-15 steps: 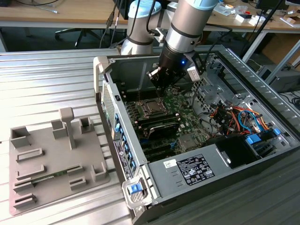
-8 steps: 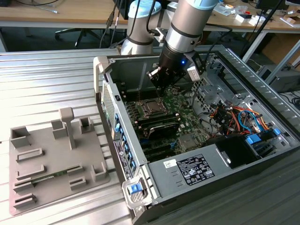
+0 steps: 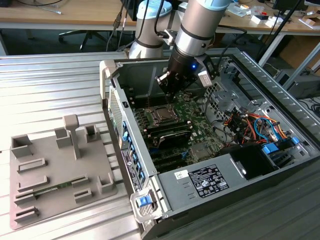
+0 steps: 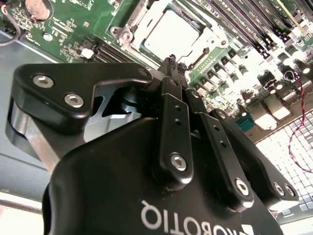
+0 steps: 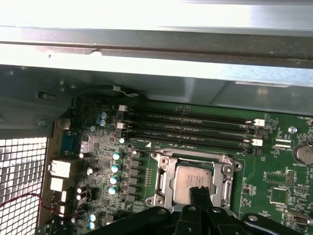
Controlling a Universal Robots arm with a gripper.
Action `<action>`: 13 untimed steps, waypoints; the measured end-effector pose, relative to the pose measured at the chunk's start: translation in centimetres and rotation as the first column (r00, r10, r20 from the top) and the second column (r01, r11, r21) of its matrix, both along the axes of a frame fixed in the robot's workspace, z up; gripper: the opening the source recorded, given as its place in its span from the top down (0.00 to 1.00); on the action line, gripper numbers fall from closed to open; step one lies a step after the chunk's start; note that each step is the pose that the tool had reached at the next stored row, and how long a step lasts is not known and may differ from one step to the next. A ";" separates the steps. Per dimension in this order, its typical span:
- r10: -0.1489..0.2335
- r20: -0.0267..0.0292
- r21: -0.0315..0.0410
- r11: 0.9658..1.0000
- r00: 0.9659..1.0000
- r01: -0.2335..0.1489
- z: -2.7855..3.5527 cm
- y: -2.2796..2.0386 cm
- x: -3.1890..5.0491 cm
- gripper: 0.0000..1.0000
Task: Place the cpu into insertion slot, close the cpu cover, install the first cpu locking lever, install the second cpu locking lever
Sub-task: 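Install the first cpu locking lever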
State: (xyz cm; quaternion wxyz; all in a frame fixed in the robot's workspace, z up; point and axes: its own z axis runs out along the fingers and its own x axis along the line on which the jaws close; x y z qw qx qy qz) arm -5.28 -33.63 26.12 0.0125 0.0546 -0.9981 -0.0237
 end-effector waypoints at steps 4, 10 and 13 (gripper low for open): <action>0.000 0.000 0.000 1.000 1.000 0.000 0.00 0.00 -0.52 0.89; 0.000 0.000 0.000 1.000 1.000 0.000 0.00 0.00 -1.34 0.89; 0.000 0.000 0.000 1.000 1.000 0.000 0.00 0.00 -1.60 0.89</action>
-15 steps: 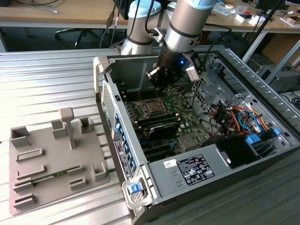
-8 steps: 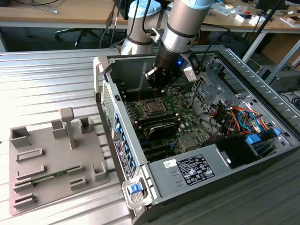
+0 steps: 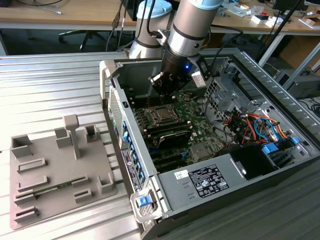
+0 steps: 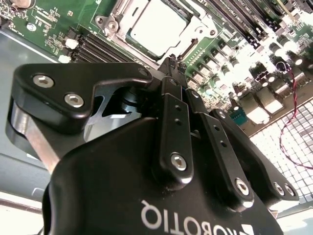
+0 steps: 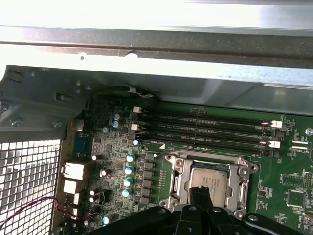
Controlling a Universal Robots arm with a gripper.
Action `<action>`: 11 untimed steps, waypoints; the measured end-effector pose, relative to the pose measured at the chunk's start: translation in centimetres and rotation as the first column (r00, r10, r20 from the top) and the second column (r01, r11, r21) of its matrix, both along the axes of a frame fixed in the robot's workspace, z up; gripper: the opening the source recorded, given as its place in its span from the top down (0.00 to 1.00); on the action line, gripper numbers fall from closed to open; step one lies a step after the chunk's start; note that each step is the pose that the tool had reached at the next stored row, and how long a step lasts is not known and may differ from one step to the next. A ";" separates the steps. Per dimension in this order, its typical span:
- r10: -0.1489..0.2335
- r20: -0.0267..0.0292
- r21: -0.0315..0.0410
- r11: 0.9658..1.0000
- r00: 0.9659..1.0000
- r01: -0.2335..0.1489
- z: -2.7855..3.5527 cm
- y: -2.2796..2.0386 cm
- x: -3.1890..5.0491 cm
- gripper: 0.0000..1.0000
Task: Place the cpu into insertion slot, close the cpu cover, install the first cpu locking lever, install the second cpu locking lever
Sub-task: 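Install the first cpu locking lever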
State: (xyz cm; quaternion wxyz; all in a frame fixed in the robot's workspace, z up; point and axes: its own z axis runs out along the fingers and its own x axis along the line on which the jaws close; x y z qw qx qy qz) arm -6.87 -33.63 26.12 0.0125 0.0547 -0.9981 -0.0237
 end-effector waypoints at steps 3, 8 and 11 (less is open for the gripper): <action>0.000 0.000 0.000 1.000 1.000 0.000 0.00 0.00 -0.24 0.89; 0.000 0.000 0.000 1.000 1.000 0.000 0.00 0.00 -0.74 0.89; 0.000 0.000 0.000 1.000 1.000 0.000 0.00 0.00 -1.05 0.89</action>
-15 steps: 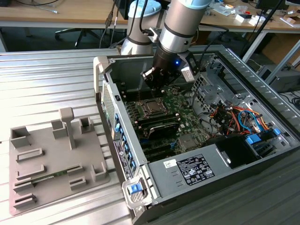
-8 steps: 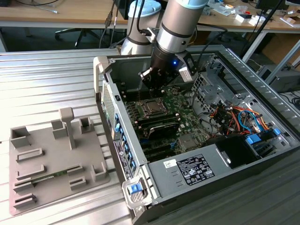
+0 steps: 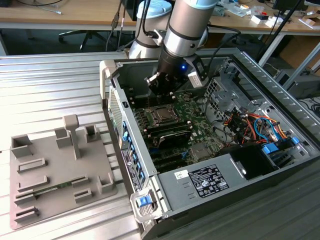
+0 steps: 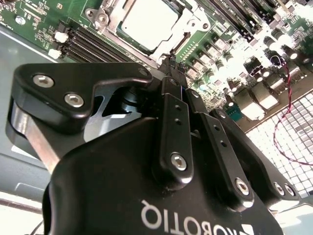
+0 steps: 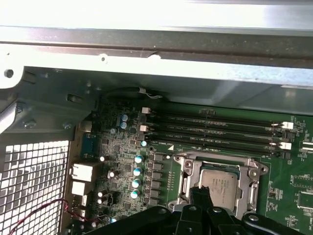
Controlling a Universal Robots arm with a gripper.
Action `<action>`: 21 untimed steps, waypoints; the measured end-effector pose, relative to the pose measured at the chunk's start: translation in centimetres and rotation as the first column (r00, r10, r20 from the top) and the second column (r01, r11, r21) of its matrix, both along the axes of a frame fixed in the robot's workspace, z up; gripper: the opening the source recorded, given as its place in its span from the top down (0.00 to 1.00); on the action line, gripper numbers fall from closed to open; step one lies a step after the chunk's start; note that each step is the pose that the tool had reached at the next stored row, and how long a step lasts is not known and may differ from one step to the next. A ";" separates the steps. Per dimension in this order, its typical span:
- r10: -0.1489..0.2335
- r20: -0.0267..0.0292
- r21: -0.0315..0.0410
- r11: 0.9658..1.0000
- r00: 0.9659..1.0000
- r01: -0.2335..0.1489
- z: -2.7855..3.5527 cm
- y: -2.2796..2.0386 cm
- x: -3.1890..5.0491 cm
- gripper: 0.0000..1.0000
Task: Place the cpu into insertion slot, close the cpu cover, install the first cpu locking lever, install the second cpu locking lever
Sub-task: 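Install the first cpu locking lever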
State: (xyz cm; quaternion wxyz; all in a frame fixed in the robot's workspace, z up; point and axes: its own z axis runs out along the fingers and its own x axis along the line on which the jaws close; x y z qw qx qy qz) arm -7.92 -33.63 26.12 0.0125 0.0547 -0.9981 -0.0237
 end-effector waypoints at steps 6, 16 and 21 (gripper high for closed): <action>0.000 0.000 0.000 1.000 1.000 0.000 0.00 0.00 -0.62 0.89; 0.000 0.000 0.000 1.000 1.000 0.000 0.00 0.00 -1.28 0.89; 0.000 0.000 0.000 1.000 1.000 0.000 0.00 0.00 -1.58 0.89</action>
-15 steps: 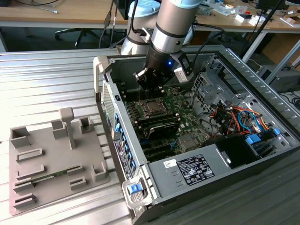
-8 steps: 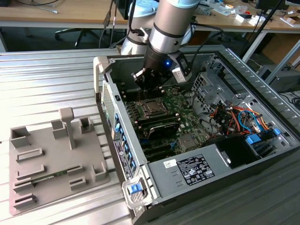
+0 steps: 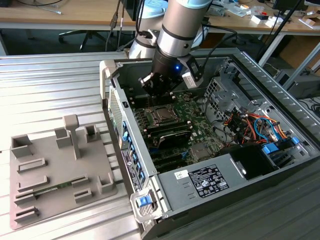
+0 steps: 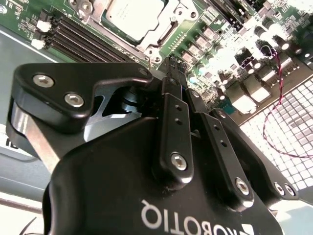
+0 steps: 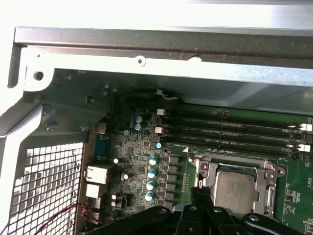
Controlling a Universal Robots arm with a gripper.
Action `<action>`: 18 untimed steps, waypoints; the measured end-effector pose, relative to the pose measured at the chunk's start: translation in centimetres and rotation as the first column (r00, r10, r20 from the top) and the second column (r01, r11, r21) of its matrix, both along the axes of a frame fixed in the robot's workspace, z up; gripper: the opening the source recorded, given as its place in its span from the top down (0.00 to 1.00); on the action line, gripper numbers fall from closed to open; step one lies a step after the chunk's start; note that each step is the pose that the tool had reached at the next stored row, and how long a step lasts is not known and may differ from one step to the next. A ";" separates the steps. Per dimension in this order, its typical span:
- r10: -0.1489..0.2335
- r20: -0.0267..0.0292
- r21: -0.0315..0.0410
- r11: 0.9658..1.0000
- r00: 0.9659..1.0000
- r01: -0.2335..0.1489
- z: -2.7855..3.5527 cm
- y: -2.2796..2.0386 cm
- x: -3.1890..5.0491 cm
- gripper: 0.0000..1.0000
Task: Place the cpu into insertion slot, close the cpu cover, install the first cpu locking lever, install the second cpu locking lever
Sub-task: 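Install the first cpu locking lever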
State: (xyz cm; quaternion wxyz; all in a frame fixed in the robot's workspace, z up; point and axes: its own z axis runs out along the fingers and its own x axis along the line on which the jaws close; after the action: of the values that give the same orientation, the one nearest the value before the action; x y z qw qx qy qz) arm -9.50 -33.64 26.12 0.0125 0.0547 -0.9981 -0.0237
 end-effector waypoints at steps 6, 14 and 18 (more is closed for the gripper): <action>0.000 0.000 0.000 1.000 1.000 0.000 0.01 0.00 -0.35 0.89; 0.000 0.001 0.000 1.000 1.000 0.000 0.03 0.00 -1.10 0.89; 0.000 0.002 0.000 1.000 1.000 0.000 0.18 0.00 -1.46 0.89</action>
State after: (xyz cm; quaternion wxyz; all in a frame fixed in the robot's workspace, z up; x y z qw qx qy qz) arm -10.96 -33.64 26.30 0.0114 0.0547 -0.9982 -0.0237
